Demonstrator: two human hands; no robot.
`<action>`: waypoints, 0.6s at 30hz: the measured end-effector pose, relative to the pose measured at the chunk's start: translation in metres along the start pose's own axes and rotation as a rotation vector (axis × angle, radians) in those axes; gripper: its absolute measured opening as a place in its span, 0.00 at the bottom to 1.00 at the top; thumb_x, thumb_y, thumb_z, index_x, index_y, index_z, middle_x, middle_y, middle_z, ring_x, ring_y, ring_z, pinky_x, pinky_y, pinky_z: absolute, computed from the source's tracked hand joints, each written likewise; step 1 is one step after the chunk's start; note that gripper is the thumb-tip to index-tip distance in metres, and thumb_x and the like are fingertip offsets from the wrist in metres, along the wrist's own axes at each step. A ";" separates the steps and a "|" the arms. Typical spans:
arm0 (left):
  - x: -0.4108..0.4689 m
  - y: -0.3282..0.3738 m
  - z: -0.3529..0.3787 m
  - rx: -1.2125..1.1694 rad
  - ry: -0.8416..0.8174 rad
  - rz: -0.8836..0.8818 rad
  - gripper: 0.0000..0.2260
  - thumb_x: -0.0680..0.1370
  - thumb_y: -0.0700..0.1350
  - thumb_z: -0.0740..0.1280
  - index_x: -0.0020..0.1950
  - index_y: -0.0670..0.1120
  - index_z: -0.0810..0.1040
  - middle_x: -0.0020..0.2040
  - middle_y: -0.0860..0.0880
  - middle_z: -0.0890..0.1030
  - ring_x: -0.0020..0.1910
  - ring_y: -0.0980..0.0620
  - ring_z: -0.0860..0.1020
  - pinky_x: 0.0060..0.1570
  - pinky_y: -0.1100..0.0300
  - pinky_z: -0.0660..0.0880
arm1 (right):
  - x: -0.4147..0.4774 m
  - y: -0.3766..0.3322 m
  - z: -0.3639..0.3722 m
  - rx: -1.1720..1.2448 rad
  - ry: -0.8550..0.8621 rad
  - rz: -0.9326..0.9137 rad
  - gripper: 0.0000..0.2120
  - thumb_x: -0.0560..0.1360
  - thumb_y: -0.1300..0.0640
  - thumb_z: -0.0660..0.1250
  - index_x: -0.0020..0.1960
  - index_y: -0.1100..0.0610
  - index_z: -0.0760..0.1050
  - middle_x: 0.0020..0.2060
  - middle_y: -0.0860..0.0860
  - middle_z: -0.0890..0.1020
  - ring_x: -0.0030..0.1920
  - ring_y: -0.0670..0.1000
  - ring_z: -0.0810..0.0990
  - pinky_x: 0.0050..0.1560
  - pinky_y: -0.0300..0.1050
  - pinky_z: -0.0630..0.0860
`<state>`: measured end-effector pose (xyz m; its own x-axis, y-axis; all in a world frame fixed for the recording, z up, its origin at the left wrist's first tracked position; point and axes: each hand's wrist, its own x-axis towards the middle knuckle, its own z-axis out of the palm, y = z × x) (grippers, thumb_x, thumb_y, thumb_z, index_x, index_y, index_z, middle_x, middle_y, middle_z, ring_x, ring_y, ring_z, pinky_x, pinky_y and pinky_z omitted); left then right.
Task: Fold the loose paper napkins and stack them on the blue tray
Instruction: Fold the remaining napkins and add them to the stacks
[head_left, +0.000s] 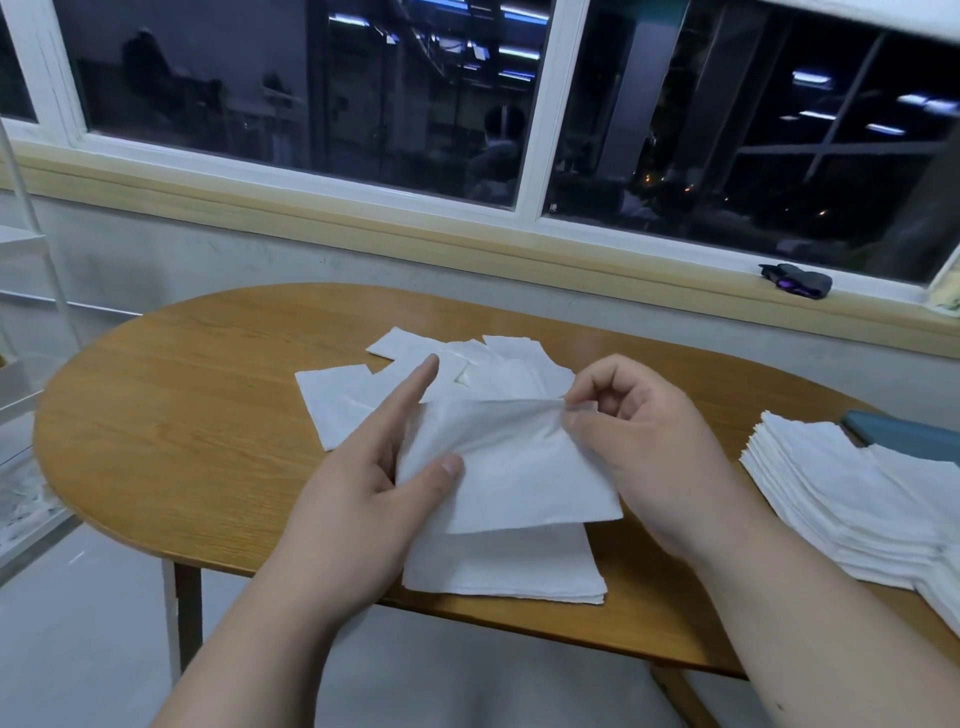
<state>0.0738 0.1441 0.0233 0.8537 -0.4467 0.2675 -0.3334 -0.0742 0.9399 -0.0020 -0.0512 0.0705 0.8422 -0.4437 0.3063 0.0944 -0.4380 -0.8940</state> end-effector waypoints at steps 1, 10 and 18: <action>-0.001 0.001 0.001 0.025 -0.015 0.005 0.29 0.77 0.50 0.69 0.63 0.82 0.63 0.46 0.58 0.80 0.41 0.67 0.75 0.50 0.64 0.74 | -0.002 0.003 0.000 0.023 0.000 0.029 0.09 0.76 0.67 0.67 0.44 0.54 0.78 0.35 0.55 0.76 0.35 0.54 0.70 0.35 0.49 0.67; 0.004 -0.005 0.008 0.060 -0.037 -0.010 0.18 0.77 0.48 0.69 0.59 0.72 0.77 0.54 0.79 0.75 0.57 0.78 0.71 0.54 0.73 0.68 | -0.030 0.026 0.001 -0.040 -0.191 0.103 0.20 0.79 0.62 0.67 0.59 0.37 0.80 0.57 0.34 0.82 0.55 0.37 0.81 0.53 0.37 0.77; 0.007 -0.021 -0.002 0.259 -0.162 -0.157 0.08 0.76 0.50 0.70 0.50 0.63 0.85 0.44 0.68 0.82 0.45 0.72 0.77 0.41 0.75 0.69 | -0.030 0.041 0.001 -0.392 -0.155 0.093 0.13 0.78 0.57 0.65 0.47 0.40 0.84 0.47 0.29 0.82 0.50 0.31 0.77 0.45 0.26 0.68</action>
<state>0.0873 0.1444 0.0061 0.8348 -0.5464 0.0675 -0.3117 -0.3681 0.8760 -0.0232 -0.0556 0.0241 0.9104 -0.3852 0.1509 -0.1690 -0.6791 -0.7143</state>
